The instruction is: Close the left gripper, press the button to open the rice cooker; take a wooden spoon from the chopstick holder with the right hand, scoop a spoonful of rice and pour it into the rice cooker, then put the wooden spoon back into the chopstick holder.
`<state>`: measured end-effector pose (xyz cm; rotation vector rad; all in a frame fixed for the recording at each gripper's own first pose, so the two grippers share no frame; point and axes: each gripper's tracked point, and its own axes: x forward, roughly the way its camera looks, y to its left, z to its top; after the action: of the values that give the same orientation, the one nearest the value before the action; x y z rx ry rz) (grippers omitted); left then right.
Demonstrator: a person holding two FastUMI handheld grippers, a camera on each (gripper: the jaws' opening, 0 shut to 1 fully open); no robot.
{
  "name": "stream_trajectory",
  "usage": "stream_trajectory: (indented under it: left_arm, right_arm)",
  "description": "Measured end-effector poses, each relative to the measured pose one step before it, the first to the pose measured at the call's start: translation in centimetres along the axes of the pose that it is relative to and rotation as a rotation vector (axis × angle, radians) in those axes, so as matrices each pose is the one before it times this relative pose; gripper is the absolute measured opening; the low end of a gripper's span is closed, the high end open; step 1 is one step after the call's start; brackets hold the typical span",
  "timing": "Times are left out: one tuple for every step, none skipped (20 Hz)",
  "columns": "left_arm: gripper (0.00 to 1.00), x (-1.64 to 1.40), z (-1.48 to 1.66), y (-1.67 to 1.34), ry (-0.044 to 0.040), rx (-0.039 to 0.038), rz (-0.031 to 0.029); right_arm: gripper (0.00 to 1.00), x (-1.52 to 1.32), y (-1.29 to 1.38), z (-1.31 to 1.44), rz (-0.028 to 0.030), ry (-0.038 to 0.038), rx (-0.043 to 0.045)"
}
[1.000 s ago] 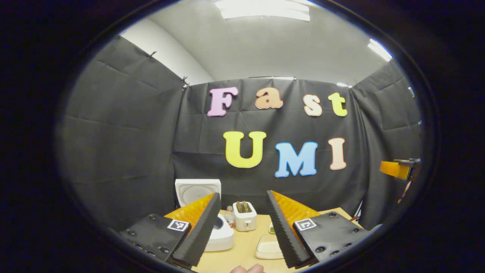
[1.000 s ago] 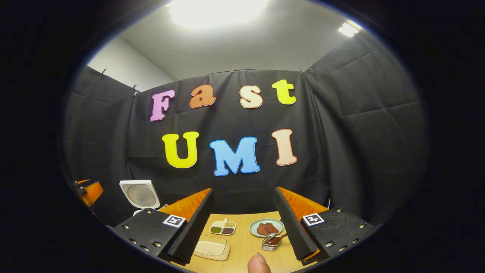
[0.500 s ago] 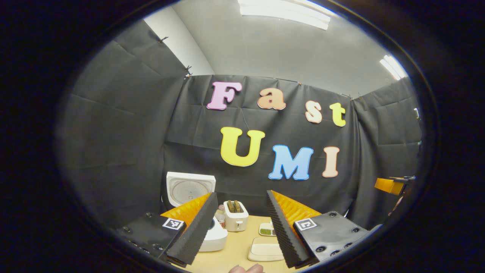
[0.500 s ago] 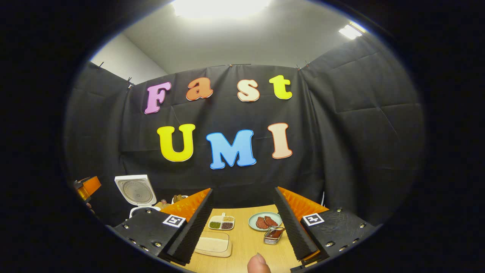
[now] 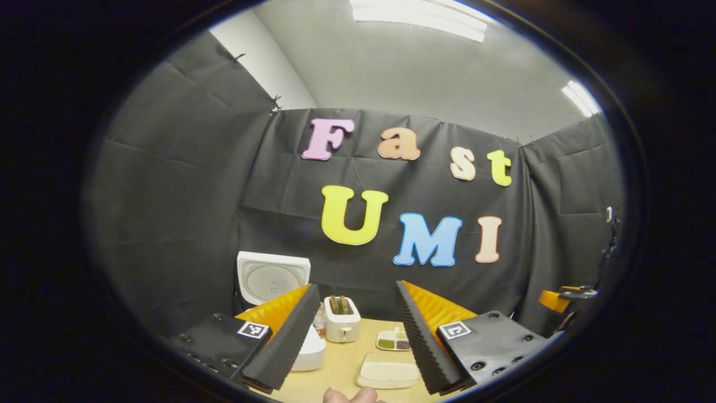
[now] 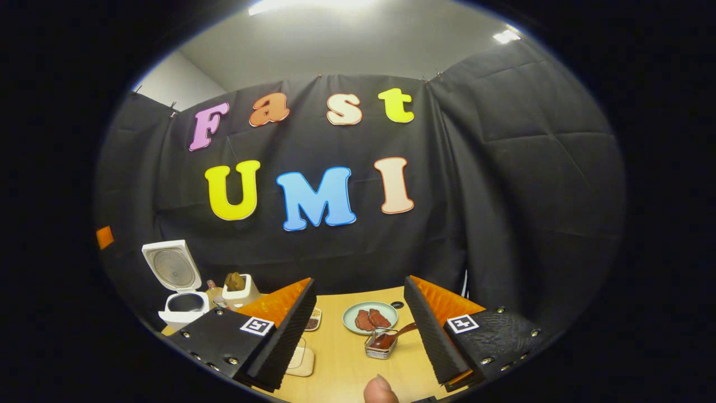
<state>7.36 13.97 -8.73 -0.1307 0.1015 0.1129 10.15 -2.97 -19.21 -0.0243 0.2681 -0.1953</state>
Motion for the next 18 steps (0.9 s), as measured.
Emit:
stream_trajectory:
  left_arm:
    - [0.89, -0.08, -0.05, -0.865, 0.00174, -0.02287, -0.0061]
    - [0.89, -0.033, 0.123, -0.822, -0.00378, -0.02881, -0.00133]
    - [0.89, 0.005, 0.03, -0.612, -0.0083, -0.0302, -0.00151]
    - [0.9, -0.032, -0.204, -0.436, -0.00043, -0.03008, 0.00517]
    - [0.9, 0.025, -0.247, -0.358, 0.00385, -0.01655, 0.00689]
    - [1.0, -0.246, -0.432, -0.013, 0.00476, 0.00078, 0.02201]
    - [0.92, -0.121, -0.395, 0.075, 0.00378, 0.01697, 0.02465]
    - [0.92, -0.017, -0.363, -0.139, 0.00356, 0.02811, 0.02209]
    - [0.92, -0.068, -0.537, -0.251, 0.00687, 0.03298, 0.01837]
    - [0.92, -0.187, -0.809, -0.42, 0.01714, 0.02982, 0.01268]
    - [0.92, -0.028, -0.82, -0.564, 0.01887, 0.02067, 0.00949]
    - [0.92, -0.107, -0.023, -1.136, 0.01359, 0.01095, 0.00744]
    - [0.93, -0.075, -0.404, -0.651, 0.01322, 0.00423, 0.00134]
    - [0.93, -0.08, -0.489, -0.456, 0.01417, 0.00405, 0.00195]
    - [0.93, 0.079, -0.377, -0.269, 0.01093, 0.00878, 0.00344]
    - [1.0, 0.104, -0.235, -0.048, 0.01116, 0.00768, 0.00502]
    - [0.93, 0.096, -0.237, -0.154, 0.01107, 0.00177, 0.00232]
    - [0.92, 0.186, -0.392, -0.106, 0.01179, 0.00006, 0.00294]
  right_arm:
    - [0.96, 1.158, -1.024, -1.176, -0.0042, 0.01708, 0.0009]
    - [0.96, 1.454, -1.075, -1.362, -0.0037, 0.01595, 0.0089]
    - [0.96, 1.449, -0.998, -1.246, -0.00648, 0.01343, 0.00687]
    - [0.96, 1.48, -1.114, -1.349, -0.00754, 0.00317, -0.00564]
    - [0.96, 1.4, -1.15, -1.026, -0.01764, -0.00358, -0.01597]
    - [0.95, 1.687, -1.097, -1.434, -0.01408, 0.00281, -0.01233]
    - [0.95, 1.41, -0.613, -1.45, -0.0043, 0.01325, -0.00312]
    - [0.95, 1.374, -0.575, -1.631, -0.00254, 0.0174, 0.00702]
    - [0.95, 1.399, -0.613, -1.532, -0.00368, 0.0191, 0.0151]
    - [0.95, 1.389, -0.566, -1.576, -0.00127, 0.02579, 0.01988]
    - [0.95, 1.239, -0.432, -1.512, -0.00153, 0.02148, 0.02399]
    - [0.95, 1.215, -0.496, -1.379, -0.00114, 0.02296, 0.02353]
    - [0.95, 1.193, -0.285, -1.31, -0.00247, 0.02511, 0.02351]
    - [0.95, 1.027, -0.225, -1.171, 0.00175, 0.02485, 0.02761]
    - [0.95, 0.788, 0.029, -0.886, 0.00955, 0.01725, 0.02735]
    - [0.95, 0.7, 0.391, -0.87, 0.01877, 0.0174, 0.01355]
    - [0.93, 1.105, 0.218, -1.119, 0.00558, 0.02124, -0.00719]
    - [0.87, 0.701, 0.502, -0.781, 0.01961, 0.02112, -0.01154]
